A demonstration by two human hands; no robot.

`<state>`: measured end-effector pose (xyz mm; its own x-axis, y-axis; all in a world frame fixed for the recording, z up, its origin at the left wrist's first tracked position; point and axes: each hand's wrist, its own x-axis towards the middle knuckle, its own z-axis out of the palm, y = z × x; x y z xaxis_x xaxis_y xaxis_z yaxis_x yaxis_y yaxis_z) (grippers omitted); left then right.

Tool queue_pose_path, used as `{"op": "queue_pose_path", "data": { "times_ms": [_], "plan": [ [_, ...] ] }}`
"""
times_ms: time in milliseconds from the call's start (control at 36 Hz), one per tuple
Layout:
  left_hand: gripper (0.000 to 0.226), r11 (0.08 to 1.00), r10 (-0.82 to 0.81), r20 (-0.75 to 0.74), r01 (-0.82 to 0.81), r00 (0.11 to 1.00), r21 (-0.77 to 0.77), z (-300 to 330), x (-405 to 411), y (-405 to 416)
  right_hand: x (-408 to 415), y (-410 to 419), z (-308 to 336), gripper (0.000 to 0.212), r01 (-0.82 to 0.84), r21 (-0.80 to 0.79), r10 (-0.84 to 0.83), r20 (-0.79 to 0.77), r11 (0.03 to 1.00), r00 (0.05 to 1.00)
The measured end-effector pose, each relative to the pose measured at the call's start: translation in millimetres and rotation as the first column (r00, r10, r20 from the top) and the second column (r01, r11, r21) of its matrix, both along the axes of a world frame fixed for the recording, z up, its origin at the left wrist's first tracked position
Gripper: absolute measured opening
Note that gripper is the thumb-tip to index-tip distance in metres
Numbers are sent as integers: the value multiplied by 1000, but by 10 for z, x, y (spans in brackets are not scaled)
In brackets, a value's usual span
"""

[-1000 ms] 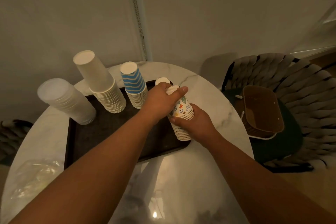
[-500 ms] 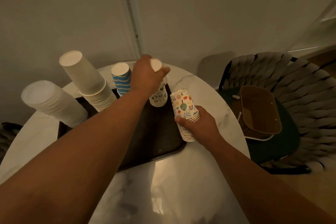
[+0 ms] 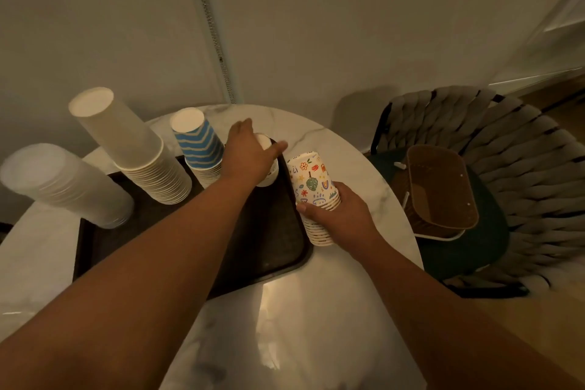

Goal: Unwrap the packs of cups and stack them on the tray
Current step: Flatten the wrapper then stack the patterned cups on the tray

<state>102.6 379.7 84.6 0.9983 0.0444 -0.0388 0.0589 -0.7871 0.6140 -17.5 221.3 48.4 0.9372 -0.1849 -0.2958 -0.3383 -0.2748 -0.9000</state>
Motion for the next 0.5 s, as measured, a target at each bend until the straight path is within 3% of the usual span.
{"op": "queue_pose_path", "data": {
  "times_ms": [56,111,194,250,306,389,500],
  "plan": [
    [75,994,44,127,-31,991,-105,138,-109,-3,1,9,14,55,1,56,0,-24,998,1000],
    [68,974,63,149,-28,987,-224,269,-238,-10,0,25,31,53,0,151,5,-38,989,999],
    [73,894,-39,-133,-25,990,-448,367,-440,-15,-17,96,88,46,-21,268,29,-27,963,999],
    [77,843,-155,-291,-27,944,-537,342,-531,7,-23,166,126,54,-56,284,64,-19,957,998],
    [75,819,-216,-311,-2,925,-574,309,-587,49,-29,241,171,53,-99,276,109,-19,956,994],
    [91,810,-191,-306,-26,933,-586,297,-626,112,-44,316,194,39,-122,253,131,-20,960,991],
    [95,830,-143,-284,-42,948,-556,289,-666,161,-62,389,184,44,-120,113,120,11,986,993]
  ]
}}
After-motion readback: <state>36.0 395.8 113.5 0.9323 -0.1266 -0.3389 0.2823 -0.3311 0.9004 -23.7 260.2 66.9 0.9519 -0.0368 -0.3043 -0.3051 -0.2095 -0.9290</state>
